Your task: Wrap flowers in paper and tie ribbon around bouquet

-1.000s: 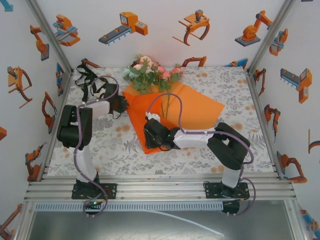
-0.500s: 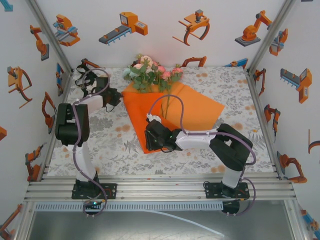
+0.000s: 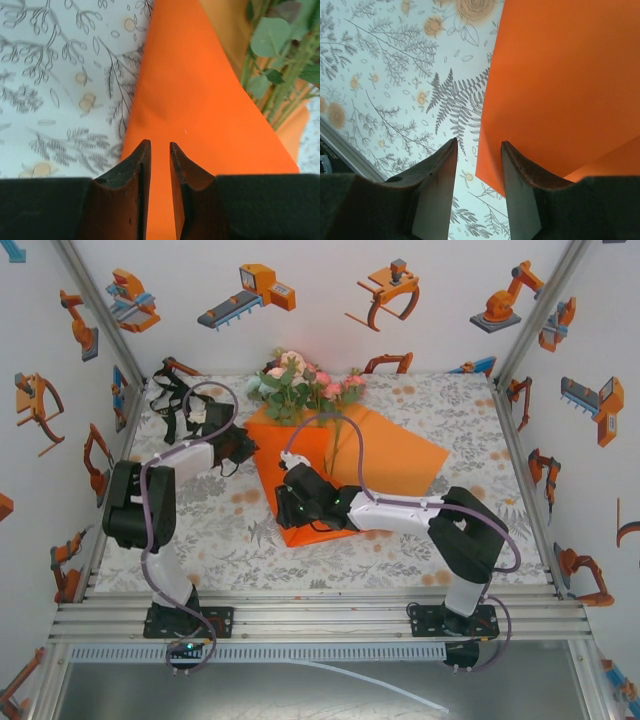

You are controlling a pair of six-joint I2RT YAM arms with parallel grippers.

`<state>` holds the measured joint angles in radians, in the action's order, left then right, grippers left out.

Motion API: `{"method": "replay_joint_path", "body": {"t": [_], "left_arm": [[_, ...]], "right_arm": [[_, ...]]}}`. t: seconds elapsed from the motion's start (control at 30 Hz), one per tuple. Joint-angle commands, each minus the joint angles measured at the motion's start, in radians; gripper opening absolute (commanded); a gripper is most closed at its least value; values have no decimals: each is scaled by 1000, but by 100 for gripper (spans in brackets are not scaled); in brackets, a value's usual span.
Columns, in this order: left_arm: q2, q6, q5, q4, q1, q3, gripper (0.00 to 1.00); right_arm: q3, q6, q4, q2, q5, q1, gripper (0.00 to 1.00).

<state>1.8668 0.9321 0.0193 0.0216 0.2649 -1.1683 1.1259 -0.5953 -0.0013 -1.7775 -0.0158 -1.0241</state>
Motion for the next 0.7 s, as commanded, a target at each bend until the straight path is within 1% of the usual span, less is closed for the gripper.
{"method": "replay_joint_path", "body": {"t": [0.0, 0.1, 0.2, 0.27, 0.3, 0.37, 0.47, 0.57, 0.67], "left_arm": [[80, -94, 48, 29, -6, -124, 26], [168, -148, 78, 21, -20, -215, 26], [234, -161, 17, 35, -50, -307, 26], [221, -167, -22, 36, -57, -337, 28], [200, -173, -31, 35, -55, -336, 30], [126, -173, -52, 42, -45, -307, 35], [-41, -161, -74, 4, -19, -175, 40], [-198, -196, -73, -23, 34, -20, 41], [-287, -225, -32, 52, 103, 86, 38]], "right_arm": [[16, 29, 7, -50, -8, 0, 39], [-4, 19, 13, -55, 45, 0, 38], [-42, 3, 22, -17, 65, 0, 38], [-54, 4, 20, 22, 71, 0, 39], [-56, 9, 14, 40, 67, 2, 40], [-52, 16, 2, 75, 55, 11, 46], [-71, -14, 32, 131, 90, 62, 52], [-99, -27, 74, 200, 139, 125, 54], [-121, -9, 65, 273, 148, 179, 56]]}}
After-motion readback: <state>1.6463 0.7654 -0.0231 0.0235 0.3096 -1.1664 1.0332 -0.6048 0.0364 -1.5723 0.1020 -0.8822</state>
